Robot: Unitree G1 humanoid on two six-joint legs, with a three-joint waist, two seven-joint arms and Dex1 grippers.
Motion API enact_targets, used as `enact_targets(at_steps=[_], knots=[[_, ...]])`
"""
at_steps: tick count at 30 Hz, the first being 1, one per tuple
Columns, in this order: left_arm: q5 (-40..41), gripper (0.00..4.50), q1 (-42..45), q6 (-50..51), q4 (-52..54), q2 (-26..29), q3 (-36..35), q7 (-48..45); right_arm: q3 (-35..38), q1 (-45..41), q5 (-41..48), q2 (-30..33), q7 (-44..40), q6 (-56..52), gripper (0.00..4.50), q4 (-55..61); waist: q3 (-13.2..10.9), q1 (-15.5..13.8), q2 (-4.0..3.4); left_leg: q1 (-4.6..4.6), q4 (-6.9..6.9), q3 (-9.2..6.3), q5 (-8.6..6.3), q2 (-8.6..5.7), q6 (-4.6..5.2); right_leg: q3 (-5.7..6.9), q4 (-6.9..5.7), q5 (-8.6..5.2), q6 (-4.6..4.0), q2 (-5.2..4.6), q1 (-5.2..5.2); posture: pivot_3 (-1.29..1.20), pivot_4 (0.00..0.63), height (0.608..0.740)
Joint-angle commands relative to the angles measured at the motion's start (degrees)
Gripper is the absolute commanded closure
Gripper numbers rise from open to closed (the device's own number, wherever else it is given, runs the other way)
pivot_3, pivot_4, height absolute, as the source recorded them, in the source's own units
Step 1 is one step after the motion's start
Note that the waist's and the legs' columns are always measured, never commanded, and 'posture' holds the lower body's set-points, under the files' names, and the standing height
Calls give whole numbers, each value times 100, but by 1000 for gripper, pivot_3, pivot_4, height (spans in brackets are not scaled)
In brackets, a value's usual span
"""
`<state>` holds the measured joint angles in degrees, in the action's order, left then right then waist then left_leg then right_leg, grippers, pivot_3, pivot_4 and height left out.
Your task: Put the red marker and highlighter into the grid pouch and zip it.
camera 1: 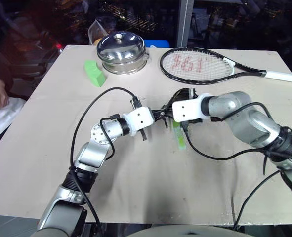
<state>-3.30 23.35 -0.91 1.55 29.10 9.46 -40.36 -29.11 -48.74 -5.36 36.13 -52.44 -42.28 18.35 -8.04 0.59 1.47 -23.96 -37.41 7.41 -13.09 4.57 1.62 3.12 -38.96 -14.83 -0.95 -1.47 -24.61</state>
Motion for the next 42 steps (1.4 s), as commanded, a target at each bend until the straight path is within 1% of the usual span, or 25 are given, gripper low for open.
enact_targets(at_steps=[1,3,5,7,8,11,14,16,19,21,24,25,26,27,30,31,32,33,36,38,40,42], knots=[[-104,4500,69,338,55,22,-395,484,1568,-131,1347,-665,-261,-2650,300,1154,0,20,-1,0,-2,0,0,2,0,0,-4,0,0,1,0,0,150,740],[-197,4500,68,564,-33,74,-582,767,2139,14,1572,-1238,-45,-3942,300,1492,0,19,-1,5,0,-7,-2,5,3,2,-9,0,-2,5,1,0,150,740],[-291,4500,64,677,-89,150,-681,931,2327,204,1485,-1699,472,-4759,300,1633,2,21,1,7,0,-15,-11,6,18,7,-14,0,-3,8,3,0,150,740],[-378,4500,76,720,-171,236,-739,1043,2267,611,1422,-2143,1073,-5002,300,1699,5,17,4,9,0,-16,-13,6,21,8,-21,0,-4,7,2,0,150,740],[-407,4500,92,712,-227,285,-757,1078,2239,825,1325,-2439,1461,-5022,300,1634,1,12,-1,10,0,-17,-13,4,20,9,-23,0,-5,3,3,0,150,740],[-452,4500,153,660,-386,371,-772,1103,2119,1239,1121,-3065,2302,-5022,300,1316,1,16,0,4,-1,-14,-12,-8,20,9,-25,0,-4,-8,-1,0,150,740],[-490,4500,173,584,-435,406,-703,1078,1837,1311,1023,-3131,2773,-5004,300,905,1,17,0,3,-1,-13,-1,-11,2,10,-25,0,-3,-9,-1,0,150,740],[-513,4500,150,505,-412,413,-648,1045,1430,1359,981,-2945,3000,-4796,300,580,1,13,0,4,-1,-14,0,-14,1,11,-24,0,-3,-11,0,0,150,740],[-535,4500,108,465,-369,388,-617,1044,905,1472,1098,-2745,3064,-4603,300,209,3,28,4,5,0,-14,-1,-16,2,11,-23,-1,-2,-12,1,0,150,740],[-566,4500,62,424,-287,375,-580,1032,361,1571,987,-2315,3130,-4249,300,25,8,46,10,8,2,-15,-4,-15,7,11,-24,-1,-2,-10,2,0,150,740],[-576,4500,19,410,-226,376,-572,1029,299,1686,1093,-2108,3103,-4134,300,82,11,50,14,16,4,-15,-11,-13,19,8,-25,-1,-1,-8,5,0,150,740],[-569,4500,10,408,-218,378,-572,1033,288,1732,1110,-2052,3100,-4078,528,80,12,47,15,18,4,-15,-12,-13,19,8,-25,-1,-1,-8,6,0,150,740],[-563,4500,-4,403,-207,380,-568,1035,273,1779,1133,-1988,3084,-4024,870,82,12,41,15,18,4,-15,-12,-12,19,8,-25,-1,-1,-8,6,0,150,740],[-553,4500,-17,385,-201,383,-561,1026,248,1809,1144,-1915,3085,-3968,1084,86,13,37,16,17,4,-15,-12,-12,19,8,-25,-1,-1,-8,6,0,150,740],[-483,4500,-52,331,-143,372,-555,968,198,1843,1186,-1634,3069,-3806,2493,150,15,7,19,18,3,-17,-12,-14,20,10,-23,-2,0,-12,10,0,150,740],[-455,4500,-61,321,-120,369,-554,938,179,1828,1181,-1499,3055,-3751,2902,192,15,-3,19,18,2,-18,-12,-15,21,11,-22,-2,0,-14,12,0,150,740],[-432,4500,-70,299,-106,369,-549,904,141,1802,1192,-1304,3001,-3691,3425,269,15,-9,19,18,1,-21,-13,-18,21,15,-18,-2,0,-18,17,0,150,740],[-421,4500,-73,279,-108,370,-544,873,114,1781,1202,-1143,2956,-3630,3646,331,15,-28,19,18,0,-22,-13,-19,22,17,-16,-2,1,-20,18,0,150,740],[-336,4500,-91,192,-109,352,-516,717,31,1712,1212,-463,2659,-3052,3704,698,12,-153,15,13,-3,-48,-14,-35,27,46,8,-2,2,-40,38,0,150,740],[-237,4500,-111,99,-82,353,-478,561,67,1614,1197,80,2335,-2399,3704,1053,10,-198,15,7,-6,-53,-15,-45,40,58,12,-6,7,-55,42,0,150,740],[-168,4500,-134,15,-84,403,-385,326,391,1294,1381,526,1950,-2182,3705,1474,1,-186,16,0,-10,-52,-19,-48,47,58,16,-6,9,-59,42,0,150,740],[-174,4500,-112,-95,-109,416,-323,202,487,936,1453,843,1679,-2203,3705,1591,-14,-120,10,-2,-11,-50,-20,-46,49,57,15,-6,11,-57,38,0,150,740]])
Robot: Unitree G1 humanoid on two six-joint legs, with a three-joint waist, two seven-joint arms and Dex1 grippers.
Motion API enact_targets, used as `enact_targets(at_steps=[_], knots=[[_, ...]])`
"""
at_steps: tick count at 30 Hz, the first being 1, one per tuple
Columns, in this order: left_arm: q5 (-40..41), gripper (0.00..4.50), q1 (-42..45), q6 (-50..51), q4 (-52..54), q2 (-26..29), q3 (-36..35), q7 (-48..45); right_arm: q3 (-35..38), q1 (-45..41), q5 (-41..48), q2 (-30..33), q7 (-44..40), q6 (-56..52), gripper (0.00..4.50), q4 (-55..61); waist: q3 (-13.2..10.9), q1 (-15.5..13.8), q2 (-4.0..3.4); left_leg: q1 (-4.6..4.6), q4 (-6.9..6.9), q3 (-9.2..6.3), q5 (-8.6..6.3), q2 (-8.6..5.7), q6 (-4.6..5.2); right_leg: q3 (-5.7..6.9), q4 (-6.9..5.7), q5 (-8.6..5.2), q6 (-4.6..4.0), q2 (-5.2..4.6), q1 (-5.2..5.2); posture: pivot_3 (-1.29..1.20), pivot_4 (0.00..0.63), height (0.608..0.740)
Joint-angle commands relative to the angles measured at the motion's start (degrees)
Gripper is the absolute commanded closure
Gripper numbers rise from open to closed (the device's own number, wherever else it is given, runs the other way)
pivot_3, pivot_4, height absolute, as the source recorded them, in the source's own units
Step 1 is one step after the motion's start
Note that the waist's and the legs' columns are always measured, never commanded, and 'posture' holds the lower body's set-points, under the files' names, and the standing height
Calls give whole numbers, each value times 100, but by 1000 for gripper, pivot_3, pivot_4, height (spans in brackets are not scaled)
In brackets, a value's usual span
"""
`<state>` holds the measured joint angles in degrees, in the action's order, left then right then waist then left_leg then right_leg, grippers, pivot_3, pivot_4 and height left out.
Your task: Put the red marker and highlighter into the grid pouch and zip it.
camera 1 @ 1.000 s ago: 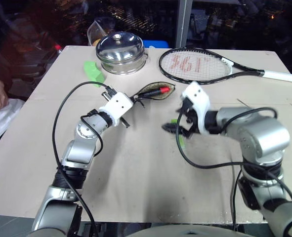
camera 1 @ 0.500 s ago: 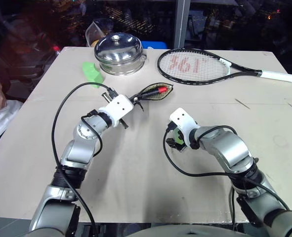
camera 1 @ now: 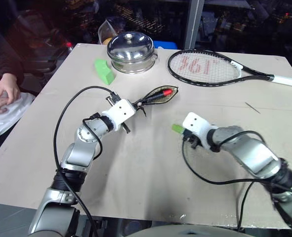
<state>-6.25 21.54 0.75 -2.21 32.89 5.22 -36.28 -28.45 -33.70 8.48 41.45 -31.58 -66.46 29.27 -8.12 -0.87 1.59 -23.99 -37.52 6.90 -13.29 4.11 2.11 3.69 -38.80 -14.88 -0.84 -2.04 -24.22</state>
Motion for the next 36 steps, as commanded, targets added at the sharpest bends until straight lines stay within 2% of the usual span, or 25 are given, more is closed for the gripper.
enact_targets(at_steps=[1,8,12,15,17,18,19,21,22,23,28,31,34,36], knots=[[136,4500,89,-284,263,15,119,-246,379,-732,42,431,-504,234,3705,470,-7,67,-5,0,1,0,0,4,0,0,-2,0,0,4,-2,0,150,740],[115,4500,260,-670,237,-148,471,-469,-358,-1737,-326,466,-1044,698,3705,-139,-10,177,-9,12,22,-9,3,22,-7,1,-9,-3,-7,31,-6,0,150,740],[167,4500,360,-841,260,-248,572,-570,-1279,-2070,-1089,390,-1379,1654,3706,-755,-12,167,-11,8,16,3,3,16,-6,-2,-7,-3,-5,17,-8,0,150,740],[280,4500,329,-968,371,-288,639,-724,-1759,-2300,-1696,60,-1527,2833,3706,-1543,-12,169,-11,7,9,12,3,13,-7,-5,-8,-2,-3,14,-9,0,150,740],[323,4500,292,-972,435,-306,664,-797,-1798,-2353,-1753,-93,-1818,3356,3706,-1986,-12,169,-11,7,9,12,3,14,-8,-5,-10,-2,-3,15,-10,0,150,740],[335,4500,279,-920,452,-319,659,-807,-1725,-2345,-1782,-127,-1879,3531,3206,-2180,-13,167,-11,8,9,13,5,15,-9,-5,-10,-2,-3,16,-10,0,150,740],[352,4500,263,-826,467,-340,636,-797,-1603,-2301,-1771,-156,-1945,3580,2672,-2296,-13,161,-11,8,9,12,8,15,-15,-4,-11,-2,-3,18,-10,0,150,740],[408,4500,235,-580,506,-385,555,-749,-1123,-2137,-1520,-172,-2063,3313,1910,-2252,-14,140,-12,8,9,12,15,16,-27,-3,-11,-2,-4,18,-9,0,150,740],[428,4500,227,-471,528,-403,518,-729,-797,-2043,-1264,-162,-2179,2960,1352,-2091,-14,139,-13,5,9,11,17,16,-30,-2,-10,-2,-4,17,-9,0,150,740],[433,4500,227,-385,543,-411,495,-715,-363,-1948,-860,-130,-2352,2431,1117,-1853,-15,130,-12,4,8,13,17,16,-30,-4,-10,-2,-4,17,-9,0,150,740],[640,4500,313,112,598,-585,429,-643,1938,-1516,1219,-184,-2881,-162,1117,-787,-16,103,-12,0,7,4,17,16,-30,1,-9,-1,-4,13,-8,0,150,740],[809,4500,435,447,607,-715,368,-631,2970,-991,2139,-368,-2869,-1423,1117,-28,-15,106,-11,7,8,-8,3,16,-7,7,-12,-1,-5,13,0,0,150,740],[979,4500,599,678,576,-763,301,-707,3088,-239,2356,-849,-2229,-2079,1117,820,-14,105,-9,15,10,-28,3,16,-7,17,-9,-2,-7,16,17,0,150,740],[1016,4500,646,702,564,-739,311,-784,3031,-30,2207,-1451,-1584,-2234,1117,924,-17,162,-15,16,10,-28,3,15,-7,13,-14,-2,-6,16,16,0,150,740]])
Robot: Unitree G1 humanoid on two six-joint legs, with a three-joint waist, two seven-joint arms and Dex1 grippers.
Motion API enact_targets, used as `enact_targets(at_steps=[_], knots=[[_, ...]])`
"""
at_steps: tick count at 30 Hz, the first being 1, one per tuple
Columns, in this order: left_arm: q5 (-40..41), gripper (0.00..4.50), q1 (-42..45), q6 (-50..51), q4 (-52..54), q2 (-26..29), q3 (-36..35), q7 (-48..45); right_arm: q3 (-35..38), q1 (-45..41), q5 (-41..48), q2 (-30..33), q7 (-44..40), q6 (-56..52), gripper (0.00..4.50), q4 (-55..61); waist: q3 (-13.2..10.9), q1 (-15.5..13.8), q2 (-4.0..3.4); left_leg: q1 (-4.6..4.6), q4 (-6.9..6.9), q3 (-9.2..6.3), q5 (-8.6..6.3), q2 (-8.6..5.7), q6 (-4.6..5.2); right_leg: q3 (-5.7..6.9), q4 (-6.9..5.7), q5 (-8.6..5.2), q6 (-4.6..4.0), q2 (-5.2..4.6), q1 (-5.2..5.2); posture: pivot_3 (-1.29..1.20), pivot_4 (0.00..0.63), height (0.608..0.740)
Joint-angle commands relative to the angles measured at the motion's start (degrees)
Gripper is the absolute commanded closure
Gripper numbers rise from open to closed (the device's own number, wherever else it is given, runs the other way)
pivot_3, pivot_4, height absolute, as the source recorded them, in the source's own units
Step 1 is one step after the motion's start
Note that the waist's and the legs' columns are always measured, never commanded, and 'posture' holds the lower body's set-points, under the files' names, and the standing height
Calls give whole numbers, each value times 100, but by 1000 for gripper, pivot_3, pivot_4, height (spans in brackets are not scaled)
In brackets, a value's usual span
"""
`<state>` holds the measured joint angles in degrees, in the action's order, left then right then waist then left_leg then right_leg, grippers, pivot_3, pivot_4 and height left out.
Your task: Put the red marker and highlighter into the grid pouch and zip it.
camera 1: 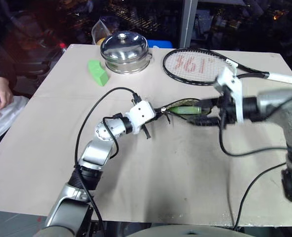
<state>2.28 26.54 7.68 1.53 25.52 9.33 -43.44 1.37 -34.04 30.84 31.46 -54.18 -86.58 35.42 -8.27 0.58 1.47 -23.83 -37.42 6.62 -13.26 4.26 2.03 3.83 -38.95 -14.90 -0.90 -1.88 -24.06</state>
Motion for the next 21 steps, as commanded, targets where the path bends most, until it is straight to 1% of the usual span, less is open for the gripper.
enact_targets(at_steps=[1,2,4,6,7,9,11,13,14,16,17,20,21], knots=[[176,4500,161,14,190,14,-83,-107,-16,79,-137,-766,989,-187,1117,274,-6,41,-12,1,-2,2,0,0,-1,-2,-3,0,0,0,0,0,150,740],[176,4500,168,1,197,30,-59,-143,-187,156,-294,-945,1298,56,1117,239,-5,55,-11,4,-1,5,3,-2,-4,-6,-2,0,1,0,-2,0,150,740],[166,4500,131,-37,231,49,-5,-212,-311,183,-615,-1550,1997,351,1117,-50,-6,41,-12,6,-2,4,6,0,-9,-7,-4,-1,3,8,-2,0,150,740],[143,4500,84,-49,283,58,39,-250,-468,162,-770,-1887,2370,660,1117,-289,-6,24,-13,5,0,-1,9,0,-14,-5,-3,-1,2,13,-2,0,150,740],[148,4500,72,-34,310,53,46,-259,-426,125,-847,-2111,2583,763,1117,-461,-6,19,-13,1,0,0,11,-3,-18,-6,-2,-1,2,11,-4,0,150,740],[148,4500,66,-20,339,48,54,-279,-446,63,-891,-2243,2752,967,1117,-661,-7,3,-13,-2,0,1,21,-4,-34,-5,1,0,2,11,-3,0,150,740],[127,4500,51,-41,349,51,80,-297,-305,-46,-826,-2476,2883,1117,1117,-840,-7,-4,-13,-6,-1,2,21,-7,-34,-4,4,0,3,7,-4,0,150,740],[89,4500,34,-70,376,61,125,-308,-264,-140,-742,-2565,2912,1230,1117,-962,-7,8,-13,-6,-1,4,21,-8,-34,-6,5,0,3,6,-3,0,150,740],[76,4500,30,-79,387,63,141,-307,-246,-177,-711,-2599,2934,1248,1347,-1005,-7,10,-13,-6,0,3,20,-7,-33,-5,4,0,3,8,-4,0,150,740],[45,4500,24,-85,412,64,170,-290,-133,-257,-609,-2725,2989,1229,1978,-1092,-7,12,-13,-5,1,-2,15,-5,-24,-3,3,0,2,10,-4,0,150,740],[25,4500,22,-87,423,66,179,-273,-43,-296,-542,-2797,3019,1177,2518,-1126,-7,13,-13,-5,1,-3,15,-4,-24,-3,3,0,2,12,-4,0,150,740],[-29,4500,-22,-114,482,117,183,-229,110,-325,-389,-2843,3085,1019,3807,-1077,-7,21,-13,-5,3,-3,14,-4,-22,-3,3,0,2,12,-4,0,150,740],[-38,4500,-34,-116,493,130,180,-217,176,-329,-345,-2846,3120,951,4416,-1052,-7,23,-13,-5,3,-3,12,-4,-19,-3,3,0,2,12,-4,0,150,740]])
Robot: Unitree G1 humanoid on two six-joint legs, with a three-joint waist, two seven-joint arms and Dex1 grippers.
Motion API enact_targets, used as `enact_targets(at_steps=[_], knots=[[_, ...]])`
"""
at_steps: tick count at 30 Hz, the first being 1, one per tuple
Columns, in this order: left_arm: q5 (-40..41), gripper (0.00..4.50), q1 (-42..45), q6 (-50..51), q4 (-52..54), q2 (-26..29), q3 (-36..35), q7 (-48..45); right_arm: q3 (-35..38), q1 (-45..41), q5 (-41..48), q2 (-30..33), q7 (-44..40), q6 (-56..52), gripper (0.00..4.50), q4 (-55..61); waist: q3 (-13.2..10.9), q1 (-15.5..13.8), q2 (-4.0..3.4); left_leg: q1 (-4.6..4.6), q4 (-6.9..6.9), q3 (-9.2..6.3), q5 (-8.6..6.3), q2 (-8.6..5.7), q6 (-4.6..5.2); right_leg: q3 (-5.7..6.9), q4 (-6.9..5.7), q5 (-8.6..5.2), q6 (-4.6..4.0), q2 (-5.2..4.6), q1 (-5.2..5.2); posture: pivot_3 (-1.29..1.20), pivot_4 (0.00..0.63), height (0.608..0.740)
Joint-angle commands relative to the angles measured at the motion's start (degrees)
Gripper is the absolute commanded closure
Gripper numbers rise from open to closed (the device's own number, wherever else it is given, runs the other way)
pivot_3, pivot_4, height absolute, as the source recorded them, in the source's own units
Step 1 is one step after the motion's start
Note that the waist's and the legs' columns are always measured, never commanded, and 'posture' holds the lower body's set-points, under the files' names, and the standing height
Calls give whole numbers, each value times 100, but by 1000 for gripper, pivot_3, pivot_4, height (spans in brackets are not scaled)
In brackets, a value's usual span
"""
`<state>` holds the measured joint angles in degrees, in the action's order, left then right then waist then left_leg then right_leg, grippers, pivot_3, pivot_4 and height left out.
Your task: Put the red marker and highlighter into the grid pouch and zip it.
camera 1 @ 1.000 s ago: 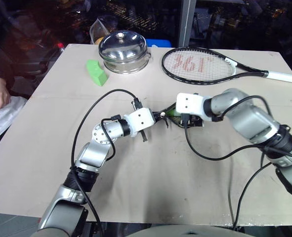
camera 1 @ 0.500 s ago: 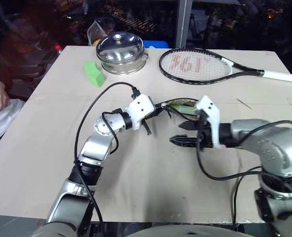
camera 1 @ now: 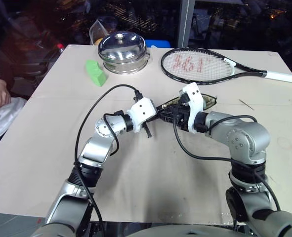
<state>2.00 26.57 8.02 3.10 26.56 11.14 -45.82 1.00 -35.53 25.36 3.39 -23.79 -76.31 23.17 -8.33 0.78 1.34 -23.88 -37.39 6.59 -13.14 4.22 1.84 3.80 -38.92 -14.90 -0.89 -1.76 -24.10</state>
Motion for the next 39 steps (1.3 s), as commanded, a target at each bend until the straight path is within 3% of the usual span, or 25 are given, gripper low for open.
enact_targets(at_steps=[1,6,11,14,19,22,24,25,28,29,34,36,39], knots=[[-23,4500,-53,-149,351,38,-8,40,282,-179,246,-23,123,-153,4464,207,0,3,0,0,0,1,-1,0,1,-1,0,0,0,-1,0,0,150,740],[-181,4500,-97,-185,318,133,-91,203,808,-14,267,521,341,-685,4464,433,0,-19,0,0,0,0,-2,0,4,1,1,0,0,-3,0,0,150,740],[-413,4500,-12,-402,-7,222,-190,472,1530,310,-56,1654,555,-766,4464,102,0,-23,0,-1,0,2,-4,-5,7,0,4,0,0,-9,2,0,150,740],[-554,4500,44,-651,-175,237,-113,534,1312,539,-277,2292,605,-367,4464,-145,-1,-14,-1,1,3,2,-4,-5,7,-1,3,0,0,-7,1,0,150,740],[-750,4500,138,-1117,-519,293,41,484,1017,764,-457,2677,755,84,4464,-181,-2,33,-3,9,13,10,-4,1,6,-13,2,-1,1,7,-3,0,150,740],[-1103,4500,220,-1689,-877,484,276,441,925,1178,-171,2655,344,729,4464,305,-2,-5,-3,6,14,7,-4,3,6,-10,4,-6,9,9,-4,0,150,740],[-831,4500,173,-1983,-1009,588,316,45,794,1510,-23,2848,-228,1413,4464,466,-2,-13,-3,5,15,8,-4,2,6,-10,8,-11,19,7,-4,0,150,740],[-620,3865,127,-2056,-1019,614,261,-105,781,1679,-14,2932,-399,1677,3896,549,-3,-13,-5,4,15,10,-4,0,7,-11,9,-12,20,4,-4,0,150,740],[576,2755,-311,-1019,-462,816,-142,-835,803,2545,-55,3447,-1061,2564,2731,1007,-5,-10,-3,2,12,15,-8,-3,14,-11,11,-17,29,-9,-4,0,150,740],[1026,2158,-568,-515,-128,932,-329,-1020,979,2892,82,3534,-1274,2745,2099,1196,-5,-8,-2,-1,11,15,-9,-3,14,-11,12,-20,34,-9,-4,0,150,740],[2754,26,-2214,1456,1271,1729,-1540,-1365,2496,4946,541,3564,-2466,4112,12,1784,-9,6,-2,8,19,7,-9,3,11,-12,11,-31,45,-7,-1,0,150,740],[3111,26,-3080,1603,1692,1886,-2211,-1431,3384,5937,480,3292,-3085,5151,12,1772,-14,-14,-8,11,17,4,-9,3,11,-8,10,-34,51,-8,5,0,150,740],[3280,26,-3820,1668,1965,1967,-2750,-1456,4104,6745,554,3127,-3575,5821,12,1678,-20,-39,-13,33,15,-4,-11,3,11,0,24,-37,53,-16,36,0,150,740]])
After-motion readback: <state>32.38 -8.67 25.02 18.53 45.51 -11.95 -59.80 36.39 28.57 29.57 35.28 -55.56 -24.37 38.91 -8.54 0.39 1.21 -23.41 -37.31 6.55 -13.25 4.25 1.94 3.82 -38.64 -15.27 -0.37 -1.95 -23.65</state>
